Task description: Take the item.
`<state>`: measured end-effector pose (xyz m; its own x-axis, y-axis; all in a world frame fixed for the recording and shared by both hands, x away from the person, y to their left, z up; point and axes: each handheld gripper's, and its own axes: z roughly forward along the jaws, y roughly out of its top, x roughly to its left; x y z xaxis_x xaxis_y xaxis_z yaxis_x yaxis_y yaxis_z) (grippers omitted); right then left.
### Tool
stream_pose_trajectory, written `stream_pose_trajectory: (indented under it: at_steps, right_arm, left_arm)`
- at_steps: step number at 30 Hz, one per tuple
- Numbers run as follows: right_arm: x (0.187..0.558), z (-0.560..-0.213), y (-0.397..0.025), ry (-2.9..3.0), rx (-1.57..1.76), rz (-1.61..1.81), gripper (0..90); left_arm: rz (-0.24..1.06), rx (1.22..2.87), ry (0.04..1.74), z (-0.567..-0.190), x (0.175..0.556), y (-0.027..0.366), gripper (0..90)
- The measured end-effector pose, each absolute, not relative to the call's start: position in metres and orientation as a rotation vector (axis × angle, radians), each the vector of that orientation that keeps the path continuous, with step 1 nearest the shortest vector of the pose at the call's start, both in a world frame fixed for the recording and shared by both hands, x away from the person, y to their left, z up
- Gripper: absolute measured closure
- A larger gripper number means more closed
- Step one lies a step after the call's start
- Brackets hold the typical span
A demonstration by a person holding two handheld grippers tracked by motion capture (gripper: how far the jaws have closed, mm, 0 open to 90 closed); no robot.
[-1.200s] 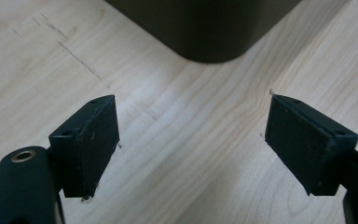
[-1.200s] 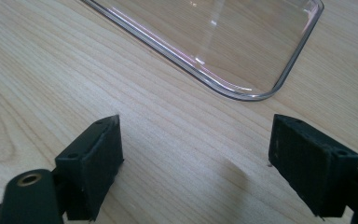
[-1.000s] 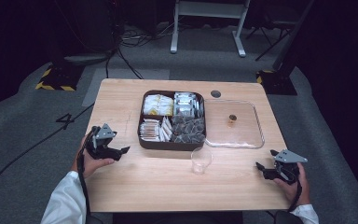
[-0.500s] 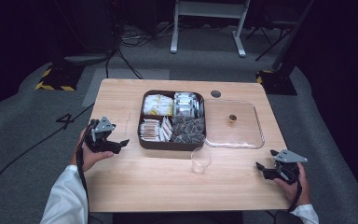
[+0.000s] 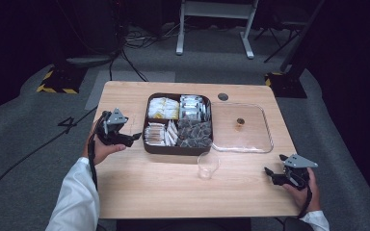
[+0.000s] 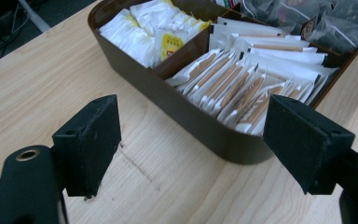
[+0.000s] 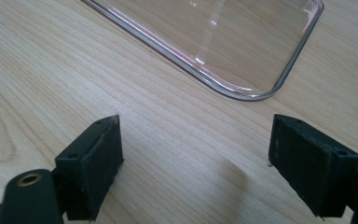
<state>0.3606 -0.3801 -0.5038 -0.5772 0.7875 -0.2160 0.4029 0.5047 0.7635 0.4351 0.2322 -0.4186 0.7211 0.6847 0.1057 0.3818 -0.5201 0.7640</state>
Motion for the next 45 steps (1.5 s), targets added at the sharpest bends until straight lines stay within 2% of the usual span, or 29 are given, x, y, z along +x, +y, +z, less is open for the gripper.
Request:
stream_pose_trajectory:
  at_steps: [12,28,45]
  right_arm:
    - [0.361,-0.504,-0.38,2.196,0.972,0.913,17.8]
    - [0.361,-0.504,-0.38,2.197,0.975,0.913,17.8]
    - [0.361,-0.504,-0.38,2.196,0.973,0.912,17.8]
  left_arm:
    - [0.511,2.172,0.778,-0.408,0.461,0.216,25.1]
    - [0.5,2.17,0.752,-0.401,0.494,0.194,27.0]
    - [0.48,2.221,0.798,-0.417,0.528,0.169,33.5]
